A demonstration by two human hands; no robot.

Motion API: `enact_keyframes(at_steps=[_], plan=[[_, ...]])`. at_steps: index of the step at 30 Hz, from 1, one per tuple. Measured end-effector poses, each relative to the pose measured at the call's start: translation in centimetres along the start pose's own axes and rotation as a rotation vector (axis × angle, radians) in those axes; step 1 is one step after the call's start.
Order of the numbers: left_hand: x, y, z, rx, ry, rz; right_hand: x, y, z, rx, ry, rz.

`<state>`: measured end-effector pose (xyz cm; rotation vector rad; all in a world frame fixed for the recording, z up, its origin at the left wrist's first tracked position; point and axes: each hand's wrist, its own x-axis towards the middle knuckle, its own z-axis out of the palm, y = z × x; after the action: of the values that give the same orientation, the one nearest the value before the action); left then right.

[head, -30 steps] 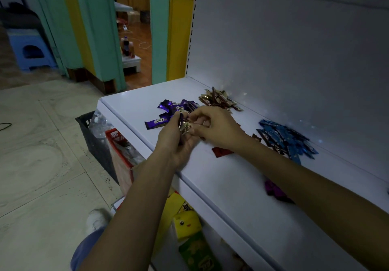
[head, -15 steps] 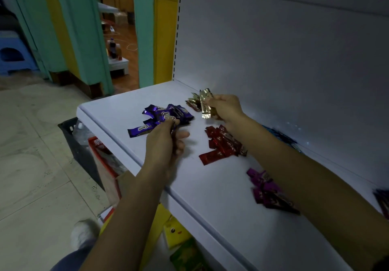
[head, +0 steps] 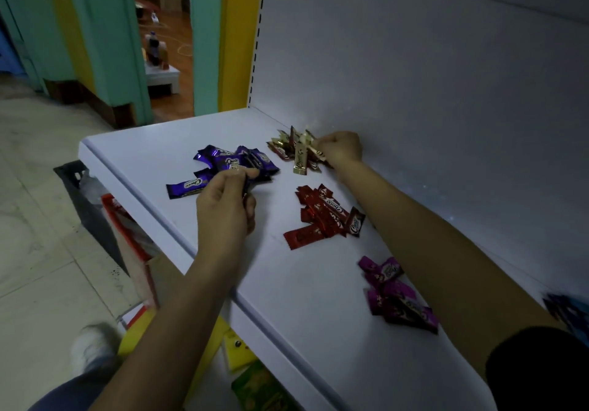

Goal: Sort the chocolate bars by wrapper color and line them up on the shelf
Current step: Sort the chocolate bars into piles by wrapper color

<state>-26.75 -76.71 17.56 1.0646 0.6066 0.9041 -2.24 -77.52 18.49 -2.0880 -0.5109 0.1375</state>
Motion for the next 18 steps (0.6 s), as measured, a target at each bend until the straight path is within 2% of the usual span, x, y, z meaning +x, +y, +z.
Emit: enact_keyframes(at_steps=[3,6,9,11,14,18], plan=[[0.1,-0.1,0.0,-0.006,-0.007,-0.014,0.2,0.6,0.5,-0.233,0.004,-0.073],[0.3,-0.3,-0.2,0.007,-0.014,0.001,0.0,0.9,0.9,-0.393,0.111,-0.202],[0.2,-0.3,-0.2,0.019,-0.020,0.014,-0.5,0.6,0.6,-0.405,0.153,-0.252],[0.1,-0.2,-0.1,0.027,-0.009,-0.001,-2.3,-0.3,0.2,-0.274,0.110,-0.280],[-0.4,0.3,-0.1,-0.081,-0.007,-0.080,-8.1,-2.5,-0.7,0.136,-0.172,-0.302],[-1.0,0.7,-0.4,-0.162,-0.108,-0.127,-14.5,-3.6,-1.9,0.182,-0.648,-0.515]])
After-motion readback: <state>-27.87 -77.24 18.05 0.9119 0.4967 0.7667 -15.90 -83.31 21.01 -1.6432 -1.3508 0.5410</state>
